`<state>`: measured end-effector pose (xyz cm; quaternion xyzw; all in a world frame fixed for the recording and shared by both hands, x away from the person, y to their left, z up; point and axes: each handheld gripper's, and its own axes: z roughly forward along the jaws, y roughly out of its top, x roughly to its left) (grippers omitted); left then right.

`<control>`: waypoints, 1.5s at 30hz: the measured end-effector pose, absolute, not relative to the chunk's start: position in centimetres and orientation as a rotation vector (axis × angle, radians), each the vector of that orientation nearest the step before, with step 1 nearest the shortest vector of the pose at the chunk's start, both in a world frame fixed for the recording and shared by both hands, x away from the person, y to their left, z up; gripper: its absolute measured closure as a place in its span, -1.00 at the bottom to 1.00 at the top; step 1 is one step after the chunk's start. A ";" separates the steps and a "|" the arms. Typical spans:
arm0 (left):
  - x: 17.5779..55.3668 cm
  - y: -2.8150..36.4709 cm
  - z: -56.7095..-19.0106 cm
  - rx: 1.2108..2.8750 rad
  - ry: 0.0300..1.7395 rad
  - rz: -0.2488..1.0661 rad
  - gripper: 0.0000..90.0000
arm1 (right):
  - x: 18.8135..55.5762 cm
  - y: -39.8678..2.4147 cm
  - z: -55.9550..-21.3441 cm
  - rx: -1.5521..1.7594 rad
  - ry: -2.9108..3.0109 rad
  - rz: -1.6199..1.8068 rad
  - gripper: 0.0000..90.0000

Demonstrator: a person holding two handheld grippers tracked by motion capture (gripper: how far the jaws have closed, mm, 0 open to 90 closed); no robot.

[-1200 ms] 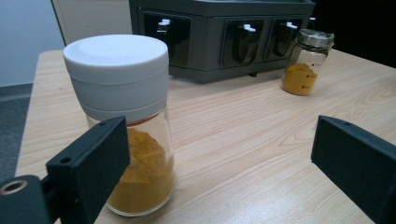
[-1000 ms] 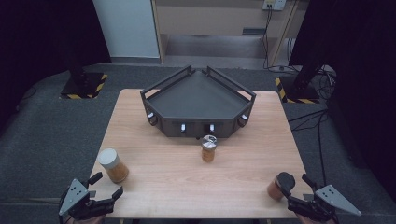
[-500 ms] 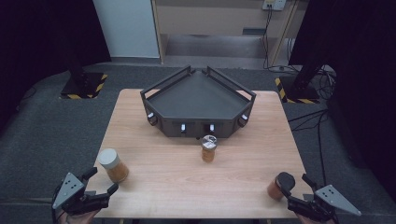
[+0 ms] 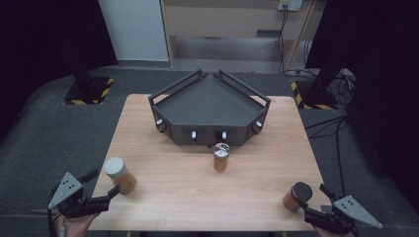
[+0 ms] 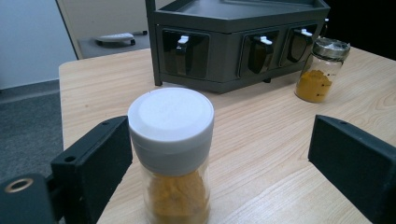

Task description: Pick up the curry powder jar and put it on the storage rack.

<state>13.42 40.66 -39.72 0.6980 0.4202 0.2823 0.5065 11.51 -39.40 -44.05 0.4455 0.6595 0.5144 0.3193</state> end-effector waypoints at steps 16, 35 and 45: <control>16.2 42.0 -39.4 1.711 1.030 0.627 -0.86 | 11.5 -39.4 -44.0 1.175 1.729 1.352 -0.80; 19.1 43.3 -41.3 1.706 1.006 0.553 -0.74 | 11.4 -39.3 -44.0 1.174 1.727 1.348 -0.80; 20.0 43.4 -42.5 1.689 0.977 0.540 -0.50 | 11.4 -39.3 -44.0 1.173 1.724 1.346 -0.80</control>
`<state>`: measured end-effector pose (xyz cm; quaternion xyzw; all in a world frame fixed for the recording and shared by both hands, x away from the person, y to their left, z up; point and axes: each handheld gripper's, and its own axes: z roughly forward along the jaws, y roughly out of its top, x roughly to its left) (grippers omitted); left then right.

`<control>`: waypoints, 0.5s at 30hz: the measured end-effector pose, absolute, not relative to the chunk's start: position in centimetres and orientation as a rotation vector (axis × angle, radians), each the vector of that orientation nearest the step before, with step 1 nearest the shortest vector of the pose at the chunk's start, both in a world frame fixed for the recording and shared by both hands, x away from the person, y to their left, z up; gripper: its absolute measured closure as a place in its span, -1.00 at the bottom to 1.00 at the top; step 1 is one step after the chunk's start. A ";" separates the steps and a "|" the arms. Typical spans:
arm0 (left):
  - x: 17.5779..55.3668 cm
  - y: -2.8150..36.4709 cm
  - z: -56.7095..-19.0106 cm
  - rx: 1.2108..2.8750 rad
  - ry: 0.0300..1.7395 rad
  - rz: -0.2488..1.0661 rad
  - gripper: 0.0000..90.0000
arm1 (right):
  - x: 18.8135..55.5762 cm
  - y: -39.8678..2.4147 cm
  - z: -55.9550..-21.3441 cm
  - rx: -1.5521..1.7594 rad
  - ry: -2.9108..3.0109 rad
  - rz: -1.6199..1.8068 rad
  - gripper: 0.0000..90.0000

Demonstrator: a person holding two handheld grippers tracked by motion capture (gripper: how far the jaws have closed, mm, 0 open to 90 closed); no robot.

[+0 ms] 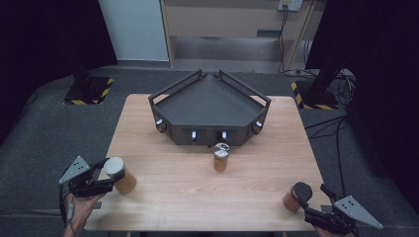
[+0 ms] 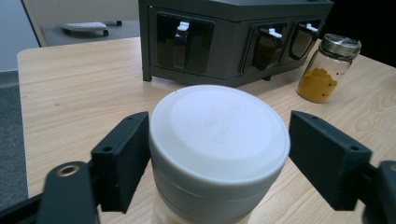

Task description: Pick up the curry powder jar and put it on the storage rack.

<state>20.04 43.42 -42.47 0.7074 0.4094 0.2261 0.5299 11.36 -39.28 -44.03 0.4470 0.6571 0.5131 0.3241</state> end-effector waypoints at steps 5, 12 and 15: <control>20.0 43.5 -43.3 1.678 0.973 0.545 -0.40 | 11.4 -39.3 -44.0 1.172 1.724 1.346 -0.80; 19.7 43.3 -43.8 1.659 0.965 0.573 -0.30 | 11.4 -39.2 -44.0 1.174 1.726 1.343 -0.80; 19.6 43.2 -43.7 1.659 0.971 0.580 -0.30 | 11.4 -39.2 -44.0 1.172 1.725 1.344 -0.80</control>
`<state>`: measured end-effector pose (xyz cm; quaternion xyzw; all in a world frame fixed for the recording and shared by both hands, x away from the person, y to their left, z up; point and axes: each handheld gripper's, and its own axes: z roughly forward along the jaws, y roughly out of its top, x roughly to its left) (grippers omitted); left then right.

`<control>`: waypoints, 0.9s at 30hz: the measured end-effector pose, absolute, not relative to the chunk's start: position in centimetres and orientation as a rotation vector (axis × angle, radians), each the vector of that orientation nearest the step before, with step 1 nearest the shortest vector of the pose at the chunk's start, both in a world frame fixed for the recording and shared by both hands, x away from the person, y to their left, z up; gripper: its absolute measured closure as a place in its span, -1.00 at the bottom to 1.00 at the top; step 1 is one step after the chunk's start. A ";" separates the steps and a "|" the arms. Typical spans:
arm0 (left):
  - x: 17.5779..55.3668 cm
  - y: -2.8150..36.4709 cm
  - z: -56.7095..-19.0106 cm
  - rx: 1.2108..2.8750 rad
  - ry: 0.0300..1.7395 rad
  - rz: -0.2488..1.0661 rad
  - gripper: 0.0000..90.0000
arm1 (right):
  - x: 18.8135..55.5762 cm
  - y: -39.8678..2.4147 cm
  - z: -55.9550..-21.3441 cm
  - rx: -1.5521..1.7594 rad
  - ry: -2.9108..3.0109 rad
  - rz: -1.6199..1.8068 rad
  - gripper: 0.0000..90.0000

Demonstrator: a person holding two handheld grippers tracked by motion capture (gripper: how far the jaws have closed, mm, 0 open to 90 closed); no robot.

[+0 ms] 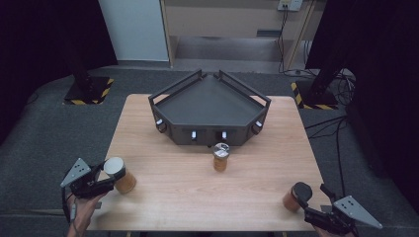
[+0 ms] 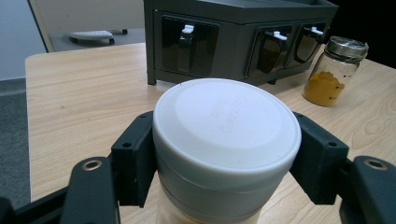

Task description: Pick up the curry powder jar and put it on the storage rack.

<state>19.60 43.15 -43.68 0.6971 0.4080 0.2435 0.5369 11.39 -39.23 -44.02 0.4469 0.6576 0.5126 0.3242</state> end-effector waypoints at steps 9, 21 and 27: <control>20.4 42.4 -42.6 1.707 0.940 0.571 -0.29 | 11.4 -39.3 -44.1 1.171 1.722 1.347 -0.80; 22.7 40.5 -40.6 1.745 0.864 0.528 -0.29 | 11.4 -39.3 -44.0 1.170 1.726 1.349 -0.80; 24.2 39.0 -39.3 1.774 0.830 0.502 -0.29 | 11.4 -39.3 -44.1 1.169 1.726 1.350 -0.80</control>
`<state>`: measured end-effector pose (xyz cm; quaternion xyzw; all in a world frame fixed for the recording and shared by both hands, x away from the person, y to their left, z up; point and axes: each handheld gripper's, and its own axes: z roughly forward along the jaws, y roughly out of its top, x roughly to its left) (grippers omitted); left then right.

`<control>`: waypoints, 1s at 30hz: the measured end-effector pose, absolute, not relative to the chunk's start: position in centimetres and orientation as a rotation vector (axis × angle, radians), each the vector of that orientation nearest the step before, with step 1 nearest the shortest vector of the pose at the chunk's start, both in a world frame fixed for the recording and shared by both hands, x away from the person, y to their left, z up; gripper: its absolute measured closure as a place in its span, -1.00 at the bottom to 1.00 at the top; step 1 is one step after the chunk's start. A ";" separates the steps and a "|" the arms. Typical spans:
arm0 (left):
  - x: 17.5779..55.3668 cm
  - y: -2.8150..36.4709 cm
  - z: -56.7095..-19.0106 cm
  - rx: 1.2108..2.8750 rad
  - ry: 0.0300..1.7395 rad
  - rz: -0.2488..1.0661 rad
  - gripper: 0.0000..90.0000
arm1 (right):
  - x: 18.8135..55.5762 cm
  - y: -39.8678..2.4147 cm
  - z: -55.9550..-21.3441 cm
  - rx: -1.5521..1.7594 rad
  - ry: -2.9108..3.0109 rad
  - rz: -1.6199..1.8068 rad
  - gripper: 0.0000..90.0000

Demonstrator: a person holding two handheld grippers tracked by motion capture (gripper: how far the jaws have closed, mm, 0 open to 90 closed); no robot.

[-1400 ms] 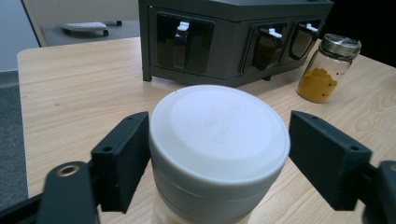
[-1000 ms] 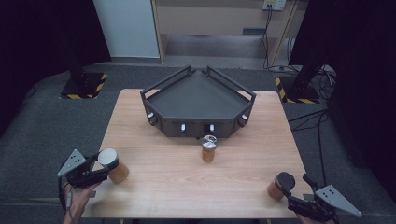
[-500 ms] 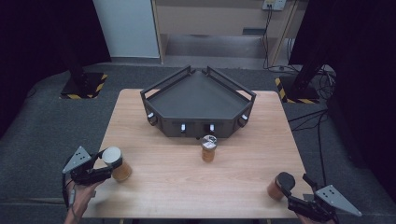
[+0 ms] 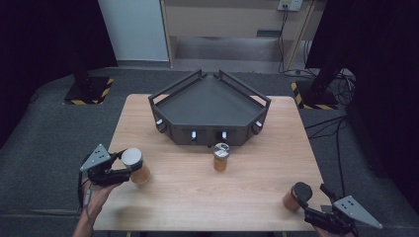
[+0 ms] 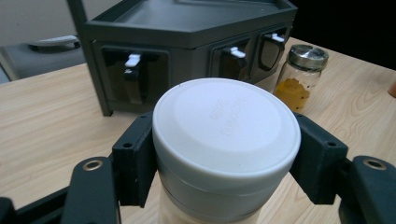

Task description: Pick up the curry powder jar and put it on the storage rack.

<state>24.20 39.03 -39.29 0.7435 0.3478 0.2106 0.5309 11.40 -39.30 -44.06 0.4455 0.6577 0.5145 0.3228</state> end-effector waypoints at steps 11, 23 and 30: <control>27.0 36.4 -37.1 1.767 0.762 0.424 -0.29 | 11.4 -39.4 -44.1 1.170 1.724 1.357 -0.80; 29.9 33.7 -33.1 1.802 0.696 0.392 -0.29 | 11.4 -39.5 -44.2 1.170 1.724 1.364 -0.80; 31.5 32.3 -30.7 1.829 0.669 0.404 -0.29 | 11.5 -39.5 -44.2 1.172 1.724 1.364 -0.80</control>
